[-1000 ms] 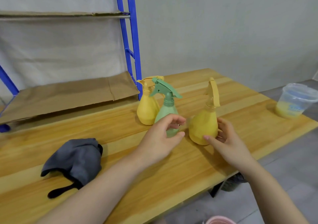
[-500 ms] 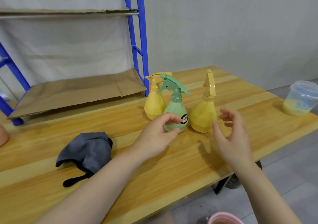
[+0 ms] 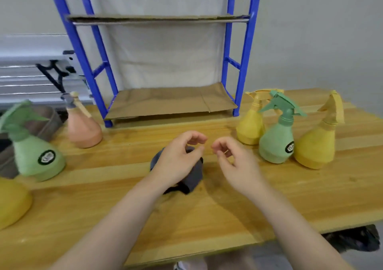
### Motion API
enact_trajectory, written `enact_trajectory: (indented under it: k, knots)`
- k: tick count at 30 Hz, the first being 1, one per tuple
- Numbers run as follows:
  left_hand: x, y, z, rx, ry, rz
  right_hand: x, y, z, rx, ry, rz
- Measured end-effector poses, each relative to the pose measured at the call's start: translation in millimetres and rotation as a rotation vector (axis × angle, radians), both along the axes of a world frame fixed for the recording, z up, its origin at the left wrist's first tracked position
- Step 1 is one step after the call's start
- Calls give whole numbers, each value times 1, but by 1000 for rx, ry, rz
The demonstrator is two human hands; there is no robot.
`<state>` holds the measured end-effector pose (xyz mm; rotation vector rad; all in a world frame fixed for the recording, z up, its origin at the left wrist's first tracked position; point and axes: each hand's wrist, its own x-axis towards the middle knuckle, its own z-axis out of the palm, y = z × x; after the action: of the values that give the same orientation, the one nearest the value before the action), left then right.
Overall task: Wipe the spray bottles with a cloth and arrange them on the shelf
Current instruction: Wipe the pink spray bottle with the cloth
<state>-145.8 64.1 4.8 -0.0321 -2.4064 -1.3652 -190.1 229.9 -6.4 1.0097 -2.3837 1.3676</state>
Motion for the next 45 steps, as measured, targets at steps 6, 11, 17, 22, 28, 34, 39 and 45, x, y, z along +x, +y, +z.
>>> enact_trajectory:
  k: [6,11,17,22,28,34,39,45]
  knots:
    - [45,-74,-18,-27,-38,241,-5,-67,-16,442,-17,92]
    - [84,-117,-28,-103,1,482,0,-103,-14,597,-10,139]
    - [79,-160,-15,62,83,738,-4,-138,-5,741,103,94]
    - [48,-188,1,153,55,858,-6,-152,0,827,299,77]
    - [7,-214,6,161,-7,928,-9,-155,-6,802,414,85]
    - [-1,-227,-8,-79,-34,1035,-14,-144,-15,692,350,128]
    - [4,-221,-14,-198,47,989,-17,-143,-17,622,276,133]
    - [8,-189,-9,-373,111,825,-23,-136,-18,422,13,169]
